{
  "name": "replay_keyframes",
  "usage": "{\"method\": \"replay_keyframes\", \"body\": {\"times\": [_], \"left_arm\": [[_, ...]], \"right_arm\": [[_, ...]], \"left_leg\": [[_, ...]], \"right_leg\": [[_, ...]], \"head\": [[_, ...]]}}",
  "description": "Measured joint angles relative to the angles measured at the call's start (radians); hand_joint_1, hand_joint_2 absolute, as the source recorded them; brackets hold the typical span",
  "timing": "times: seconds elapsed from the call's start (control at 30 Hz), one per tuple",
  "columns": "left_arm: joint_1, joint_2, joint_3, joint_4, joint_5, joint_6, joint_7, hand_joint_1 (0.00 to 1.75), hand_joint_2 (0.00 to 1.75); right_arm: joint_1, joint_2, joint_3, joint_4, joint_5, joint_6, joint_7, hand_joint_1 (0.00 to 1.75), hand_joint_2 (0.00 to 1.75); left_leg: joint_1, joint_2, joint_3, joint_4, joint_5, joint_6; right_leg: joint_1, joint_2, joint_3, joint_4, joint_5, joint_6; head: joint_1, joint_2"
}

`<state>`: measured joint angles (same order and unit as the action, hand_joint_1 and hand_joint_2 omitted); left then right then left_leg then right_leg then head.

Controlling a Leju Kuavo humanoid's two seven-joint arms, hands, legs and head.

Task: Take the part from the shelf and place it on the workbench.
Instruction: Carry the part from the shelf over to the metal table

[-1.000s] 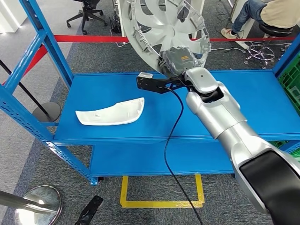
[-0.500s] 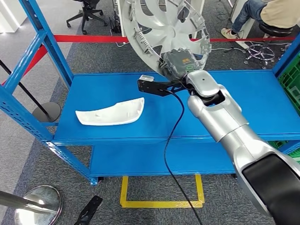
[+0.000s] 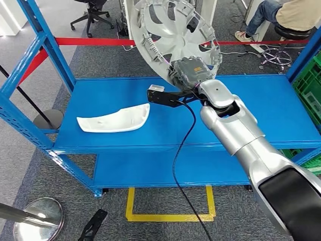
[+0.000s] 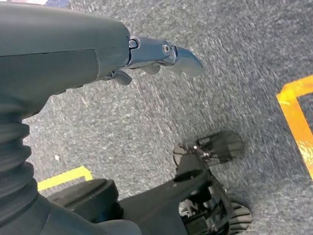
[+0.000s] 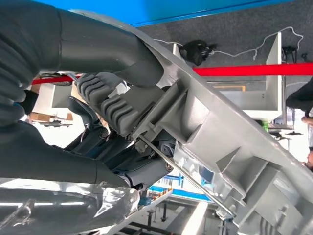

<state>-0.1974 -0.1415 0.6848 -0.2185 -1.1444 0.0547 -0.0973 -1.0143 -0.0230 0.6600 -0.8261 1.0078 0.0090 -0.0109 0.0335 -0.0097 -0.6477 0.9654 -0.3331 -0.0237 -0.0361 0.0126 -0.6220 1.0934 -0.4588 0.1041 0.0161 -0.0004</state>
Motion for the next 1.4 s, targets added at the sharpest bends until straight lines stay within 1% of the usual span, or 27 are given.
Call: {"method": "replay_keyframes", "body": {"times": [0.07, 0.13, 0.2, 0.27, 0.33, 0.37, 0.4, 0.43, 0.53, 0.6, 0.67, 0.7, 0.77, 0.83, 0.87, 0.9, 0.93, 0.97, 1.03, 1.07, 1.13, 1.2, 1.23, 1.27, 1.33, 1.37, 1.4], "left_arm": [[-0.001, 0.003, 0.000, -0.001, 0.000, 0.000, 0.000, 0.00, 1.75], [0.001, 0.004, 0.000, -0.001, 0.000, 0.001, 0.000, 0.00, 1.75], [0.003, 0.004, 0.001, -0.001, -0.001, 0.001, 0.000, 0.00, 1.75], [0.001, 0.003, 0.001, -0.001, -0.001, 0.001, 0.000, 0.00, 1.75], [0.000, 0.003, 0.001, -0.001, -0.001, 0.001, 0.000, 0.00, 1.75], [0.000, 0.003, 0.001, -0.001, -0.001, 0.001, 0.000, 0.00, 1.75], [0.000, 0.003, 0.001, -0.001, -0.001, 0.001, 0.000, 0.00, 1.75], [-0.001, 0.003, 0.001, -0.001, -0.001, 0.001, 0.000, 0.00, 1.75], [-0.007, 0.003, 0.001, -0.001, -0.001, 0.001, 0.000, 0.00, 1.75], [-0.011, 0.003, 0.001, -0.001, -0.002, 0.002, 0.000, 0.00, 1.75], [-0.009, 0.002, 0.001, -0.001, -0.002, 0.002, 0.000, 0.00, 1.75], [-0.008, 0.002, 0.001, -0.001, -0.002, 0.002, 0.000, 0.00, 1.75], [-0.007, 0.002, 0.001, -0.001, -0.002, 0.002, 0.000, 0.00, 1.75], [-0.008, 0.001, 0.001, -0.001, -0.002, 0.002, 0.000, 0.00, 1.75], [-0.008, 0.001, 0.001, -0.001, -0.002, 0.002, 0.000, 0.00, 1.75], [-0.008, 0.000, 0.001, -0.001, -0.002, 0.002, 0.000, 0.00, 1.75], [-0.008, 0.000, 0.001, -0.001, -0.002, 0.001, 0.000, 0.00, 1.75], [-0.008, 0.000, 0.001, -0.001, -0.002, 0.001, 0.000, 0.00, 1.75], [-0.008, -0.001, 0.001, -0.001, -0.002, 0.001, 0.000, 0.00, 1.75], [-0.007, -0.001, 0.001, -0.001, -0.002, 0.001, 0.000, 0.00, 1.75], [-0.007, -0.001, 0.001, -0.001, -0.002, 0.001, 0.000, 0.00, 1.75], [-0.005, -0.001, 0.001, -0.001, -0.003, 0.000, 0.000, 0.00, 1.75], [-0.004, -0.001, 0.001, -0.001, -0.003, 0.000, 0.000, 0.00, 1.75], [-0.004, -0.001, 0.001, -0.001, -0.004, 0.000, 0.000, 0.00, 1.75], [-0.004, -0.001, 0.001, -0.001, -0.005, 0.000, 0.000, 0.00, 1.75], [-0.005, -0.001, 0.001, -0.001, -0.005, 0.000, 0.000, 0.00, 1.75], [-0.005, -0.001, 0.001, -0.001, -0.005, 0.000, 0.000, 0.00, 1.75]], "right_arm": [[0.000, 0.000, 0.001, -0.002, 0.000, -0.001, -0.001, 1.75, 1.75], [0.001, -0.001, 0.002, -0.003, -0.001, -0.002, -0.001, 1.75, 1.75], [0.001, -0.002, 0.002, -0.004, -0.003, -0.002, 0.000, 1.75, 1.75], [-0.001, -0.002, 0.002, -0.006, -0.004, -0.002, 0.001, 1.75, 1.75], [0.000, -0.002, 0.001, -0.006, -0.005, -0.002, 0.001, 1.75, 1.75], [0.000, -0.002, 0.002, -0.006, -0.006, -0.002, 0.001, 1.75, 1.75], [0.001, -0.002, 0.002, -0.006, -0.006, -0.002, 0.000, 1.75, 1.75], [0.001, -0.002, 0.002, -0.006, -0.006, -0.002, 0.000, 1.75, 1.75], [0.001, -0.002, 0.001, -0.010, -0.007, -0.002, 0.000, 1.75, 1.75], [0.000, -0.003, 0.000, -0.014, -0.007, -0.003, 0.000, 1.75, 1.75], [0.000, -0.005, 0.001, -0.014, -0.008, -0.003, 0.000, 1.75, 1.75], [0.000, -0.006, 0.001, -0.014, -0.009, -0.003, 0.000, 1.75, 1.75], [0.001, -0.008, 0.000, -0.014, -0.010, -0.003, -0.001, 1.75, 1.75], [0.001, -0.009, 0.001, -0.014, -0.010, -0.003, -0.002, 1.75, 1.75], [0.001, -0.009, 0.001, -0.014, -0.010, -0.003, -0.002, 1.75, 1.75], [0.001, -0.009, 0.002, -0.014, -0.010, -0.003, -0.003, 1.75, 1.75], [0.002, -0.009, 0.002, -0.014, -0.010, -0.003, -0.003, 1.75, 1.75], [0.002, -0.009, 0.002, -0.014, -0.010, -0.003, -0.003, 1.75, 1.75], [0.000, -0.009, 0.001, -0.017, -0.011, -0.004, -0.003, 1.75, 1.75], [-0.001, -0.009, 0.001, -0.019, -0.011, -0.004, -0.003, 1.75, 1.75], [-0.002, -0.008, 0.000, -0.022, -0.012, -0.006, -0.003, 1.75, 1.75], [-0.004, -0.008, 0.000, -0.022, -0.013, -0.009, -0.003, 1.75, 1.75], [-0.004, -0.008, 0.001, -0.022, -0.014, -0.011, -0.003, 1.75, 1.75], [-0.005, -0.008, 0.000, -0.022, -0.015, -0.011, -0.003, 1.75, 1.75], [-0.007, -0.007, 0.000, -0.022, -0.017, -0.012, -0.003, 1.75, 1.75], [-0.008, -0.007, 0.000, -0.022, -0.017, -0.012, -0.003, 1.75, 1.75], [-0.008, -0.007, 0.000, -0.022, -0.017, -0.012, -0.003, 1.75, 1.75]], "left_leg": [[0.002, -0.003, -0.018, 0.021, 0.002, -0.017], [0.001, -0.005, -0.030, 0.022, 0.015, -0.028], [0.002, -0.001, -0.046, 0.035, -0.002, -0.034], [0.000, 0.002, -0.079, 0.123, -0.075, -0.036], [-0.003, 0.002, -0.121, 0.266, -0.159, -0.033], [-0.005, 0.002, -0.130, 0.316, -0.183, -0.030], [-0.007, 0.002, -0.122, 0.329, -0.189, -0.026], [-0.010, 0.002, -0.094, 0.302, -0.179, -0.019], [-0.022, 0.003, 0.037, 0.115, -0.139, 0.000], [-0.028, 0.001, 0.063, 0.059, -0.134, 0.004], [-0.029, -0.001, 0.054, 0.052, -0.116, 0.011], [-0.028, 0.000, 0.048, 0.048, -0.105, 0.018], [-0.026, 0.002, 0.034, 0.042, -0.082, 0.031], [-0.028, 0.003, 0.013, 0.042, -0.064, 0.038], [-0.029, 0.003, 0.001, 0.042, -0.054, 0.039], [-0.030, 0.003, -0.012, 0.042, -0.044, 0.040], [-0.031, 0.003, -0.024, 0.043, -0.034, 0.040], [-0.031, 0.002, -0.035, 0.043, -0.024, 0.039], [-0.033, -0.001, -0.055, 0.044, -0.005, 0.033], [-0.033, -0.001, -0.060, 0.043, 0.006, 0.028], [-0.033, -0.002, -0.066, 0.036, 0.027, 0.015], [-0.033, -0.002, -0.072, 0.029, 0.033, 0.004], [-0.033, -0.002, -0.080, 0.043, 0.010, -0.003], [-0.032, -0.001, -0.093, 0.078, -0.033, -0.009], [-0.028, 0.000, -0.126, 0.208, -0.139, -0.021], [-0.025, 0.001, -0.137, 0.274, -0.170, -0.026], [-0.023, 0.001, -0.138, 0.319, -0.177, -0.030]], "right_leg": [[-0.002, 0.011, 0.024, -0.055, 0.016, -0.009], [0.001, 0.016, 0.006, -0.042, 0.023, -0.036], [0.001, 0.015, -0.013, -0.036, 0.034, -0.058], [0.001, 0.014, -0.028, -0.037, 0.048, -0.074], [0.006, 0.013, -0.042, -0.038, 0.061, -0.081], [0.008, 0.013, -0.050, -0.038, 0.067, -0.083], [0.011, 0.012, -0.058, -0.038, 0.074, -0.084], [0.013, 0.012, -0.065, -0.038, 0.081, -0.084], [0.017, 0.011, -0.083, -0.038, 0.101, -0.075], [0.018, 0.008, -0.090, -0.045, 0.117, -0.063], [0.015, 0.004, -0.093, -0.058, 0.132, -0.050], [0.014, 0.002, -0.098, -0.055, 0.124, -0.045], [0.015, -0.002, -0.121, 0.012, 0.053, -0.039], [0.017, -0.004, -0.153, 0.147, -0.044, -0.035], [0.018, -0.004, -0.159, 0.202, -0.069, -0.034], [0.019, -0.004, -0.152, 0.229, -0.074, -0.034], [0.021, -0.004, -0.126, 0.221, -0.061, -0.037], [0.023, -0.004, -0.083, 0.177, -0.040, -0.041], [0.029, -0.004, 0.019, 0.040, -0.030, -0.052], [0.032, -0.004, 0.053, -0.012, -0.034, -0.056], [0.037, -0.003, 0.071, -0.053, -0.037, -0.064], [0.032, -0.004, 0.057, -0.060, -0.014, -0.077], [0.028, -0.005, 0.049, -0.065, 0.000, -0.083], [0.024, -0.007, 0.038, -0.070, 0.014, -0.088], [0.021, -0.008, 0.012, -0.073, 0.040, -0.091], [0.020, -0.008, -0.002, -0.073, 0.052, -0.090], [0.019, -0.008, -0.017, -0.072, 0.064, -0.088]], "head": [[0.000, 0.000], [-0.004, 0.000], [-0.006, 0.000], [-0.009, 0.000], [-0.010, 0.000], [-0.010, 0.000], [-0.011, 0.000], [-0.011, 0.000], [-0.011, 0.000], [-0.011, 0.000], [-0.010, 0.000], [-0.010, 0.000], [-0.008, 0.000], [-0.006, 0.000], [-0.006, 0.000], [-0.006, 0.000], [-0.006, 0.000], [-0.006, 0.000], [-0.007, 0.000], [-0.007, 0.000], [-0.003, 0.000], [0.000, 0.000], [-0.001, 0.000], [-0.003, 0.000], [-0.007, 0.000], [-0.007, 0.000], [-0.007, 0.000]]}}
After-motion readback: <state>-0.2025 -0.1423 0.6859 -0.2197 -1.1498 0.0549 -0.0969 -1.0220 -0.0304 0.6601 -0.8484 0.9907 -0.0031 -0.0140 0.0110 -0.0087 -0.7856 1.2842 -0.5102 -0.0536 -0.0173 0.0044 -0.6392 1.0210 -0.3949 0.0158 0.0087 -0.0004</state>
